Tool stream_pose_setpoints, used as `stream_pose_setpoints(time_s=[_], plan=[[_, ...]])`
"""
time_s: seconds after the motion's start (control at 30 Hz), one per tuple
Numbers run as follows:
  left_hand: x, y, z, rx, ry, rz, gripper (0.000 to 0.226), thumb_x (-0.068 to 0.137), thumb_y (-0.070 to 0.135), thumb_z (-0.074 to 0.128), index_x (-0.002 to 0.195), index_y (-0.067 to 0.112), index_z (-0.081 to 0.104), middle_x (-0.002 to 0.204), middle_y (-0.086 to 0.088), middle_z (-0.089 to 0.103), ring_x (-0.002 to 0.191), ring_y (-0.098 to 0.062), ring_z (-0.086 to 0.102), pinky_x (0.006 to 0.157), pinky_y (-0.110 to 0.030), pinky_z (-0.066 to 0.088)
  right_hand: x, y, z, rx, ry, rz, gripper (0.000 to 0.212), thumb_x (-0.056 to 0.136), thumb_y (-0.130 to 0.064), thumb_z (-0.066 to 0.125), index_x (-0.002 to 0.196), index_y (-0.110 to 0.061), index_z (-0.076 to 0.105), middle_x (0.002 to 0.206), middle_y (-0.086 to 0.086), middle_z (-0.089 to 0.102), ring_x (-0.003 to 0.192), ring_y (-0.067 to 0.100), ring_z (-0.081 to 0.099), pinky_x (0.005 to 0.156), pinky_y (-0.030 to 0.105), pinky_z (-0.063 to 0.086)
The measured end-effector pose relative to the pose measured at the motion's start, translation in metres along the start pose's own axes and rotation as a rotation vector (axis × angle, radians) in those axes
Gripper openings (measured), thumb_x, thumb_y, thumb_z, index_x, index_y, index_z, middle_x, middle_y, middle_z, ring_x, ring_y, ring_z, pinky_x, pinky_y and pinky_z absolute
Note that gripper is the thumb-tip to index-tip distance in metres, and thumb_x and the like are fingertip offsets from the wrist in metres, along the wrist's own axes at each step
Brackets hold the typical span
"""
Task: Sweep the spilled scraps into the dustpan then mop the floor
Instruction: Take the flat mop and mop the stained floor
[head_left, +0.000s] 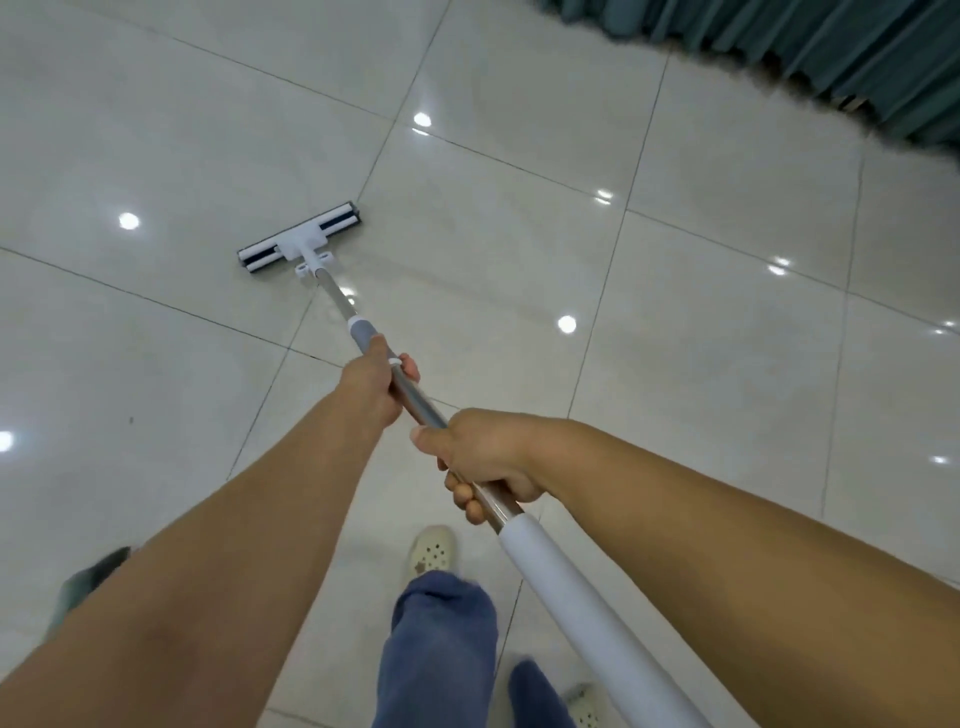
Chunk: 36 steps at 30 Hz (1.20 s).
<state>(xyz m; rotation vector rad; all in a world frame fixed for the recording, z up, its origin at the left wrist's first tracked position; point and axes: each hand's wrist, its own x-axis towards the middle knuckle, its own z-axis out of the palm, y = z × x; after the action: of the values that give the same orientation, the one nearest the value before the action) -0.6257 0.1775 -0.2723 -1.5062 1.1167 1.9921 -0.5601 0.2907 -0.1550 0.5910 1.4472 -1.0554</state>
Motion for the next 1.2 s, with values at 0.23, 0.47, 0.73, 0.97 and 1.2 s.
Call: stream_pose_setpoints(time_s=[0.23,0.47,0.73,0.97,1.2], plan=[[0.025,0.048,-0.016,0.006,-0.074,-0.021,0.031,0.093,0.037,0.053,0.082,0.010,0.041,0.062,-0.003,0.042,0.028,-0.010,0.041,0.035,-0.012,0.040,0.021,-0.046,0.018,0.000,0.025,-0.027,0.032,0.098,-0.040,0.044,0.080,-0.014,0.040,0.061,0.004,0.040,0.042,0.011,0.039,0.037,0.016,0.042],[-0.004,-0.006,-0.043,0.023,-0.121,-0.097,0.026,0.094,0.031,0.054,0.091,0.008,0.043,0.071,-0.008,0.044,0.051,-0.014,0.045,0.038,-0.016,0.046,-0.002,0.025,0.036,0.119,0.079,-0.002,0.031,0.095,-0.041,0.049,0.087,-0.011,0.046,0.060,0.002,0.043,0.041,0.010,0.039,0.038,0.017,0.039],[-0.085,-0.140,-0.080,0.082,-0.173,-0.155,0.024,0.097,0.030,0.049,0.090,0.008,0.043,0.069,-0.008,0.044,0.052,-0.016,0.044,0.041,-0.021,0.050,-0.076,0.170,0.058,0.216,0.079,0.037,0.017,0.093,-0.028,0.053,0.090,-0.012,0.053,0.058,0.000,0.049,0.042,0.008,0.041,0.041,0.019,0.038],[-0.175,-0.294,-0.101,0.198,-0.194,-0.241,0.025,0.097,0.028,0.048,0.081,0.012,0.039,0.064,-0.005,0.040,0.049,-0.015,0.040,0.038,-0.019,0.046,-0.153,0.334,0.074,0.205,0.153,0.062,0.017,0.095,-0.026,0.050,0.093,-0.009,0.051,0.057,0.002,0.049,0.039,0.010,0.042,0.040,0.022,0.041],[-0.252,-0.405,-0.089,0.332,-0.270,-0.340,0.026,0.099,0.026,0.044,0.079,0.011,0.039,0.061,-0.007,0.041,0.046,-0.016,0.039,0.040,-0.021,0.043,-0.221,0.450,0.074,0.336,0.228,0.135,0.019,0.094,-0.028,0.052,0.084,-0.012,0.049,0.058,0.001,0.051,0.038,0.010,0.042,0.036,0.020,0.038]])
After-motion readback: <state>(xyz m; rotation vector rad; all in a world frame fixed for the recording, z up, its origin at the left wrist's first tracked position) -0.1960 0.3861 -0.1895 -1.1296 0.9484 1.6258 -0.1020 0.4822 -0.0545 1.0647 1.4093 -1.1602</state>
